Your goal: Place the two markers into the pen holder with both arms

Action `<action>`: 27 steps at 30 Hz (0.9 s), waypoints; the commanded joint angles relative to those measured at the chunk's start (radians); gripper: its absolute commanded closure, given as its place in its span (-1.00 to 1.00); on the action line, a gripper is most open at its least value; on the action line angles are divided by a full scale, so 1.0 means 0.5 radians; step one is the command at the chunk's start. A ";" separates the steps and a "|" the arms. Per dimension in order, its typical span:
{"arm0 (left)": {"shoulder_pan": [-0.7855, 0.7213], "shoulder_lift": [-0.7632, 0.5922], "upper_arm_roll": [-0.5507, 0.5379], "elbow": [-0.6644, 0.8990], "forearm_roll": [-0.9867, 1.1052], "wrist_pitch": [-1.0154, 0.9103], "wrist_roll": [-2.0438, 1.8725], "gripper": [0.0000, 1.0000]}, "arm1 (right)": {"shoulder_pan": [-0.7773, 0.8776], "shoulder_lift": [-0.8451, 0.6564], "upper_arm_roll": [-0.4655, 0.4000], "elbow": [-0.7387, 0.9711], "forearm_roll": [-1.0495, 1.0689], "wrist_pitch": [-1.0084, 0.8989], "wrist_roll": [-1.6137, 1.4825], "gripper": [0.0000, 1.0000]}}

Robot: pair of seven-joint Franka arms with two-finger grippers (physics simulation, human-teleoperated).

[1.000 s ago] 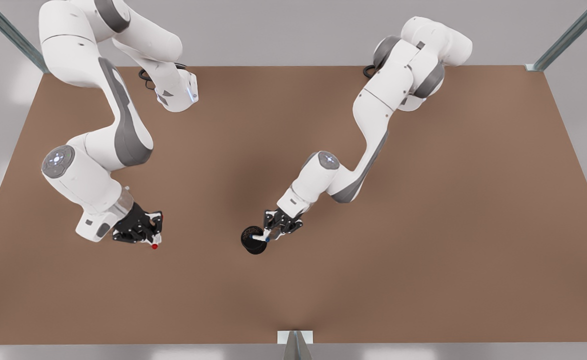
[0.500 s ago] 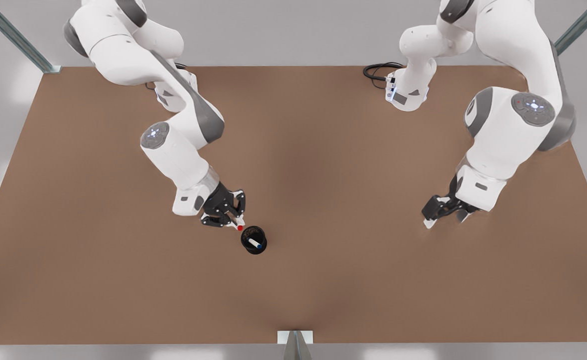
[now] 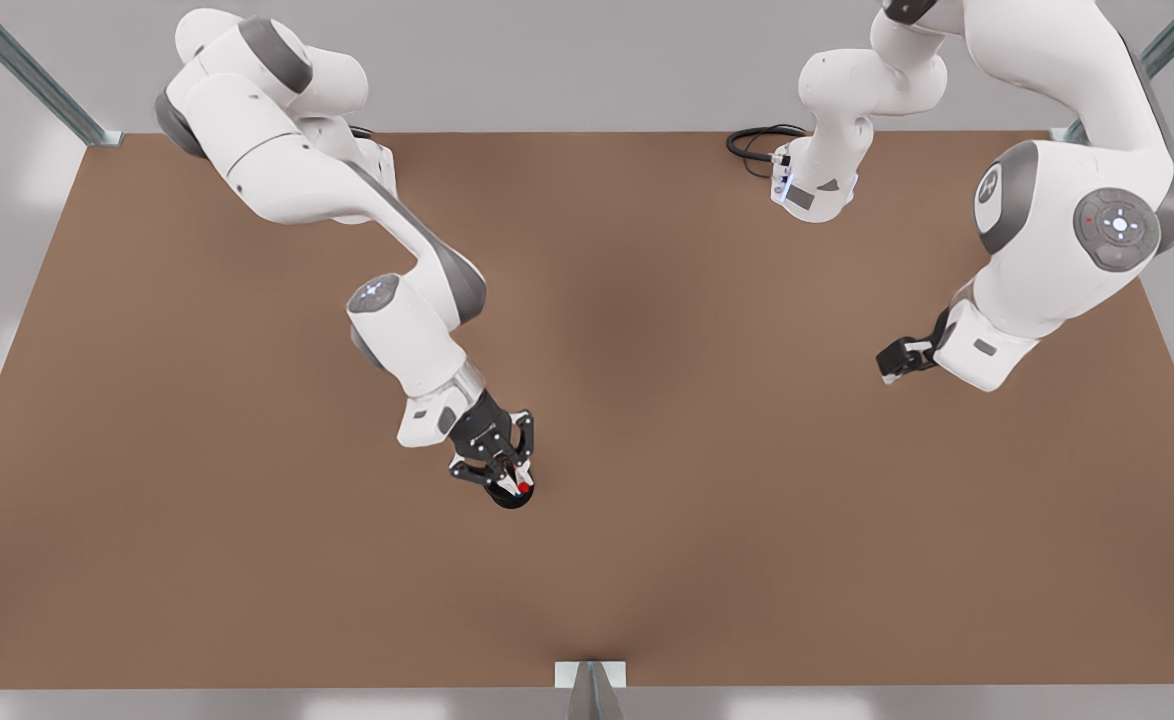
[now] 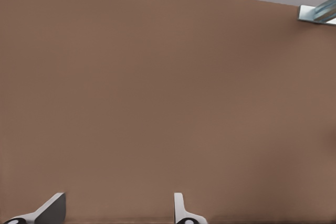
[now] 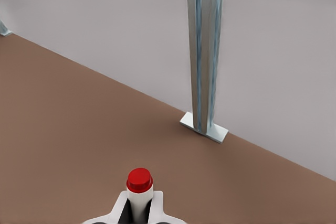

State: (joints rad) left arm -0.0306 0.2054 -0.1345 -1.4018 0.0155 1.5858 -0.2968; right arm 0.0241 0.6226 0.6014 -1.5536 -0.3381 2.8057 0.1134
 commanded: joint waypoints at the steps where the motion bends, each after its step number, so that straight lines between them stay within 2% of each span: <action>1: -0.003 0.016 -0.001 -0.001 0.000 -0.055 0.321 -1.00 | -0.005 0.007 0.000 -0.025 -0.082 0.107 0.252 0.45; 8: -0.003 0.025 -0.001 -0.001 -0.003 -0.058 0.321 -1.00 | -0.119 -0.006 0.000 -0.234 -0.293 0.239 0.252 0.45; 27: 0.015 0.043 -0.001 -0.001 -0.003 -0.055 0.333 -1.00 | -0.122 0.019 -0.025 -0.350 -0.456 0.294 0.258 0.45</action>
State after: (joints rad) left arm -0.0226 0.2281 -0.1346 -1.4025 0.0131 1.5592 -0.1700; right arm -0.0358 0.6330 0.5883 -1.7286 -0.5580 2.9443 0.2111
